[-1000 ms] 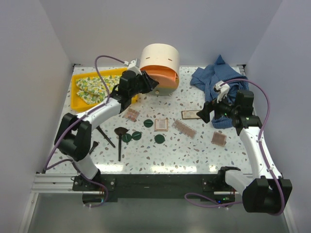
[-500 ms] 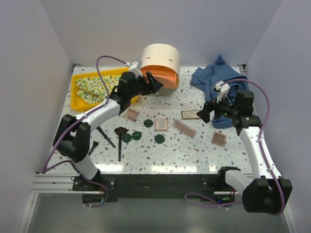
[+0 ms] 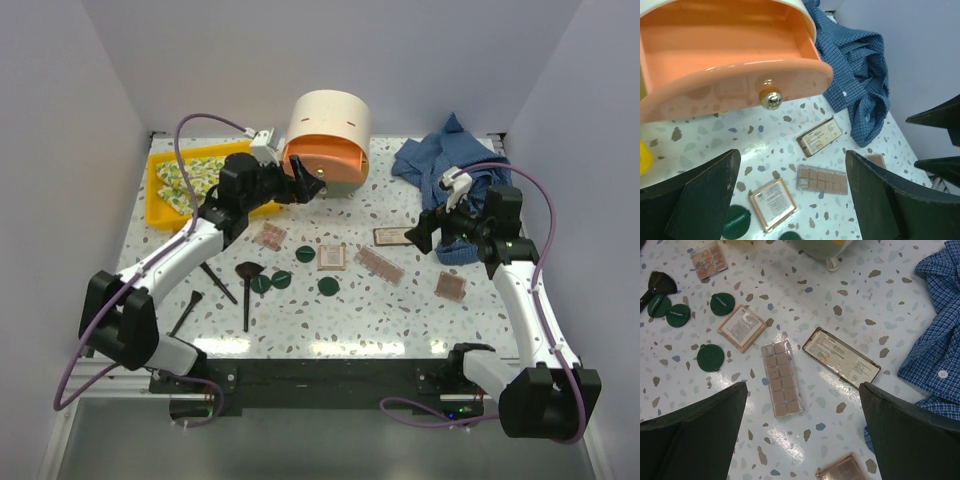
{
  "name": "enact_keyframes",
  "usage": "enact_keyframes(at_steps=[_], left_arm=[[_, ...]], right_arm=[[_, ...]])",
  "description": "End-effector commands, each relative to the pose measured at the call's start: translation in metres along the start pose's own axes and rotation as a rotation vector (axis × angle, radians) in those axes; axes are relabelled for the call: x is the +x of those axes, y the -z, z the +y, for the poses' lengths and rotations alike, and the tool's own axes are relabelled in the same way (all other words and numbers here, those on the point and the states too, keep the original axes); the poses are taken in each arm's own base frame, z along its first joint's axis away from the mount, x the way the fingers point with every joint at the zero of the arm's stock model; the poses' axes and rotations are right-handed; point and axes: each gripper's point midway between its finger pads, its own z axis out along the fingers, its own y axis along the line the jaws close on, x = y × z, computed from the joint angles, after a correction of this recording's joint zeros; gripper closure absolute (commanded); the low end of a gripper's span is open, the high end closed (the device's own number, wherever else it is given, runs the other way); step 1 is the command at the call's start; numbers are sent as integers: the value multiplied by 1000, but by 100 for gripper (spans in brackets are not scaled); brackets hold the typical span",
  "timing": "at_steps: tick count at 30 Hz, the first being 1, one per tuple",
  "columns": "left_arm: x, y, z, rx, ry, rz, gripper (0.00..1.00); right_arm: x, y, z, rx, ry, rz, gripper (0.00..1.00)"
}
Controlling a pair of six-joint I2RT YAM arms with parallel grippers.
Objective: Organize the makeup
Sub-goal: Open the drawer in the storage box.
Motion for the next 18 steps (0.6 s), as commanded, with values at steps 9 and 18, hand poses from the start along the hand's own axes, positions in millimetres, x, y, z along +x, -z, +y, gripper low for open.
enact_keyframes(at_steps=[9, 18], left_arm=[[1, 90, 30, -193, -310, -13, 2], [23, 137, 53, -286, -415, -66, 0]], right_arm=[[0, -2, 15, -110, 89, -27, 1], [9, -2, 27, -200, 108, 19, 1]])
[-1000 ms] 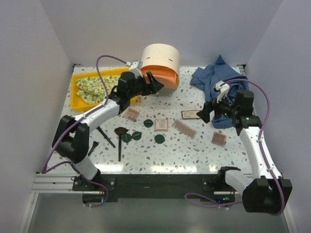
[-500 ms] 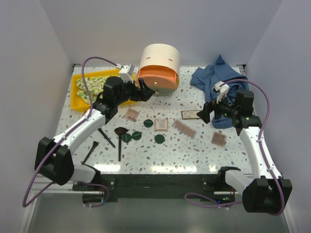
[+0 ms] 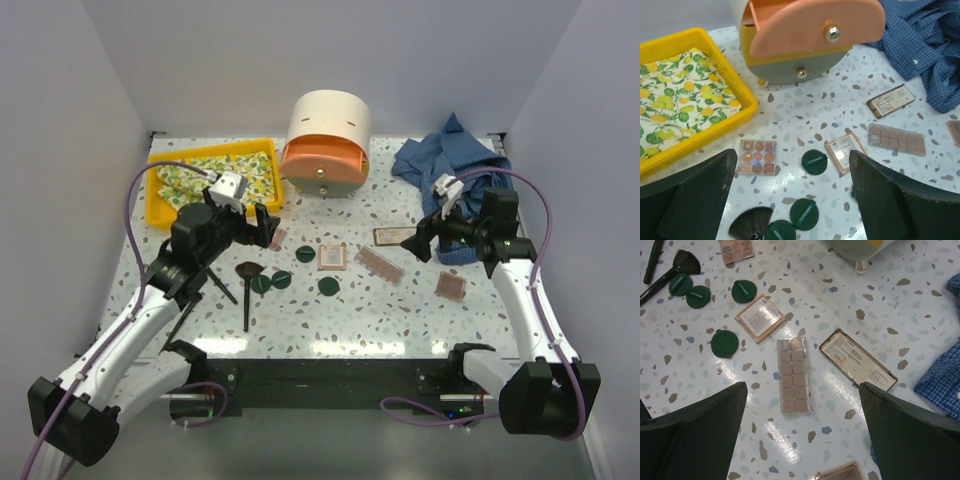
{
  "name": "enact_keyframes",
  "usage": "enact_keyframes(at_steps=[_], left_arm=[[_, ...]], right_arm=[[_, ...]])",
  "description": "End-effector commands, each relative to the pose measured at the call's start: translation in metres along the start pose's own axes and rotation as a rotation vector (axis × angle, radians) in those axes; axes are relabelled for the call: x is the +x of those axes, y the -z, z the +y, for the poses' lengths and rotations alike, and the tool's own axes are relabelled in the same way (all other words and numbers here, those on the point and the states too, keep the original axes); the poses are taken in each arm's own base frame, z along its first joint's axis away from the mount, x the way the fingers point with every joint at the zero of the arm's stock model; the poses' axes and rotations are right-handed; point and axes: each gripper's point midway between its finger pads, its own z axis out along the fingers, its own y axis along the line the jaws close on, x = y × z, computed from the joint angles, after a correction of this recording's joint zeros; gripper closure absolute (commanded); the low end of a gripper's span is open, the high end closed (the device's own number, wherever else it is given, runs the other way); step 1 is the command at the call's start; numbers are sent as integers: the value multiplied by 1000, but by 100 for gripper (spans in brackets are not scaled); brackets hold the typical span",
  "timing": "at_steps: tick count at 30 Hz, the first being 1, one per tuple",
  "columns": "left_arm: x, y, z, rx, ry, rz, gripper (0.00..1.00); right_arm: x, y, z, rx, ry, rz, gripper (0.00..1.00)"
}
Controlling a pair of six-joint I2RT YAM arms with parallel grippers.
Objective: Organize the makeup
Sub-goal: Open the drawer in the storage box, then pick up the makeup from the center of the board.
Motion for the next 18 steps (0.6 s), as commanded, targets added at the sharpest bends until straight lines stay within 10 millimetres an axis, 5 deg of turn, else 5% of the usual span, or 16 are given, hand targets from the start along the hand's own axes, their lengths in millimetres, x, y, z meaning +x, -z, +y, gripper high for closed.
enact_keyframes(at_steps=[1, 18], left_arm=[[21, 10, 17, -63, -70, 20, 0], [29, 18, 31, -135, -75, 32, 0]], right_arm=[[1, -1, 8, -77, 43, 25, 1], [49, -29, 36, -132, 163, 290, 1]])
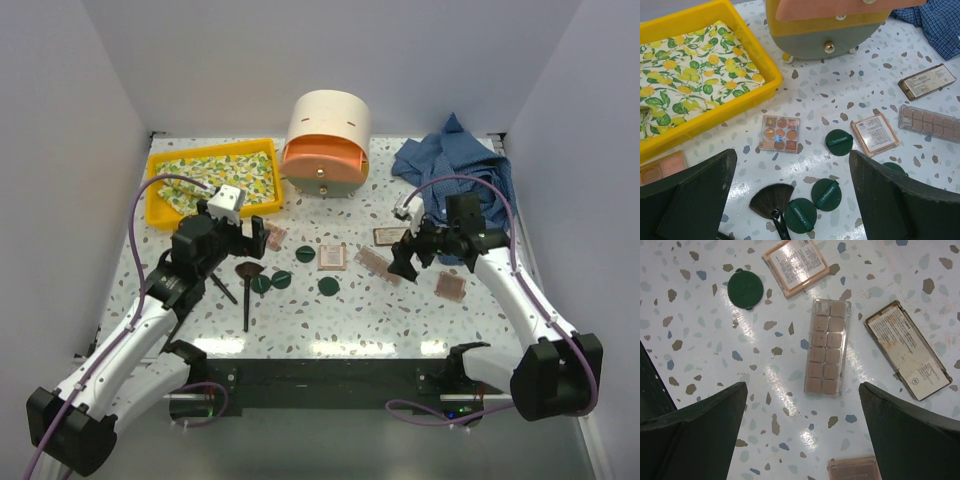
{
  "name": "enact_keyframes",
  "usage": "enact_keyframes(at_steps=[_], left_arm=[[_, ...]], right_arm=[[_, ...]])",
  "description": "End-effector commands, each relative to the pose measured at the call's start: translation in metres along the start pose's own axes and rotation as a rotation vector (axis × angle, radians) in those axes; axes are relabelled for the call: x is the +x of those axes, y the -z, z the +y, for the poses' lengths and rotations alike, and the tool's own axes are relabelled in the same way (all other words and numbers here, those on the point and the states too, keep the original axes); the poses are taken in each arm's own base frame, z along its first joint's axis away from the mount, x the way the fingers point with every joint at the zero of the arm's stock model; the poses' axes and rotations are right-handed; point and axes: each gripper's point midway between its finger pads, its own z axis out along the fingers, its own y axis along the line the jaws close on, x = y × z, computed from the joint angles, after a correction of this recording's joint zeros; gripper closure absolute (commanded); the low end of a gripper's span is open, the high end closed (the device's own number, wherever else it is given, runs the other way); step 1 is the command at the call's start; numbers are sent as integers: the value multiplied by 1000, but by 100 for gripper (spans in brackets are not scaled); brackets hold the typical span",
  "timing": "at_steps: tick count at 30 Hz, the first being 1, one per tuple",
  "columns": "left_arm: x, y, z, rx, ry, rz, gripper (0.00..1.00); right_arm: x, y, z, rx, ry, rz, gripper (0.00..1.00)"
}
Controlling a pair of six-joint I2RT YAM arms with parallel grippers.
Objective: Organize the makeup
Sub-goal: Pick up the makeup from the center of the board.
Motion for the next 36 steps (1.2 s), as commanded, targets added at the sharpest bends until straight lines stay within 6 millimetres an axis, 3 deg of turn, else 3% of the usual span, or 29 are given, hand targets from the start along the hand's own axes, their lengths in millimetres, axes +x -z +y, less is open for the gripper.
enact_keyframes(at_steps=[1, 17, 36], left_arm=[[-7, 3, 7, -29, -17, -31, 0], [-3, 1, 8, -37, -22, -18, 0], [-4, 2, 9, -39, -24, -22, 0]], right_arm=[[2, -5, -4, 26, 45, 58, 1], [33, -39, 7, 43, 93, 234, 1], [53, -50, -1, 91, 122, 348, 1]])
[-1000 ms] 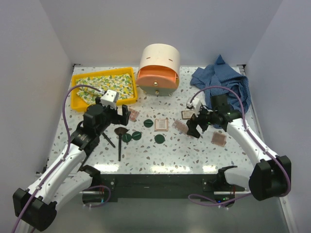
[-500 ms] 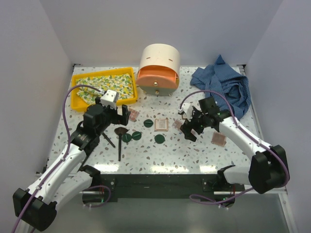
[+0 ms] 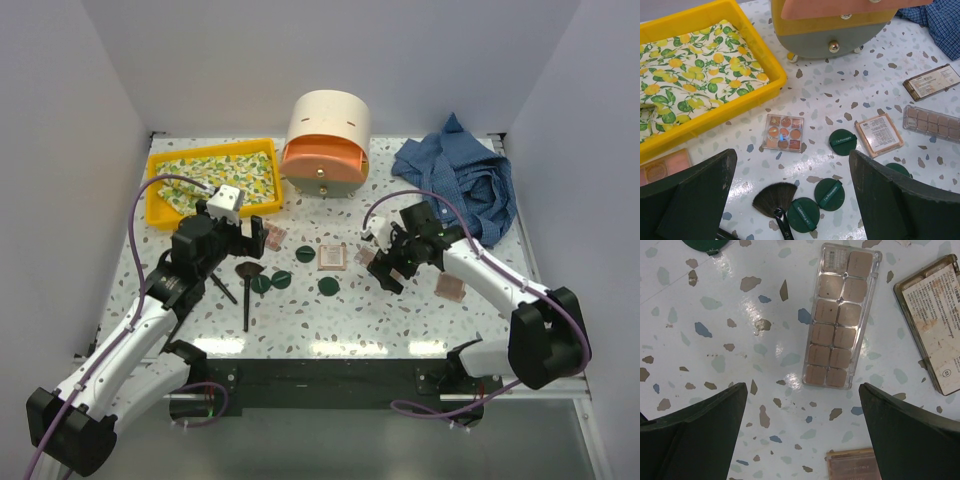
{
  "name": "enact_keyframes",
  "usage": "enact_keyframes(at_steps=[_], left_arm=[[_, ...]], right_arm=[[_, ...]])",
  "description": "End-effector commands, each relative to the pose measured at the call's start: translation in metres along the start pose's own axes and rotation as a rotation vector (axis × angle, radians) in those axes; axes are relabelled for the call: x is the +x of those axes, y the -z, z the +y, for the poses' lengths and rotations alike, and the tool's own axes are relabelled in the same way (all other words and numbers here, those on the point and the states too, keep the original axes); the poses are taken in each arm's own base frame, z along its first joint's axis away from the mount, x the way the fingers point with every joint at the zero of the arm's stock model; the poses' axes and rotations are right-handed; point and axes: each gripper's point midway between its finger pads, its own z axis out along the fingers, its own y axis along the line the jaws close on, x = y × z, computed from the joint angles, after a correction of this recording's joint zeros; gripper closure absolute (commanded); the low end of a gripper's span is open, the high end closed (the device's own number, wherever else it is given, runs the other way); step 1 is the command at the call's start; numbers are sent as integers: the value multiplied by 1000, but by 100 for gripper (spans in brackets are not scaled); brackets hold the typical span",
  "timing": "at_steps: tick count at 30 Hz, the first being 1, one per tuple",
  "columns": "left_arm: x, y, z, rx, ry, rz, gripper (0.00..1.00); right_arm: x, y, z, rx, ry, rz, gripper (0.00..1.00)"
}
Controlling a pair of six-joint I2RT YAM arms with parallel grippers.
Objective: Organize the makeup
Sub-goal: Pick up the makeup from the center of the board.
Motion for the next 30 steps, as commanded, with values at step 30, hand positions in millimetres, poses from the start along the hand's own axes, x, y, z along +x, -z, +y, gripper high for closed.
enact_keyframes(at_steps=[30], left_arm=[[-2, 1, 5, -18, -22, -17, 0]], right_arm=[[8, -23, -17, 134, 38, 93, 1]])
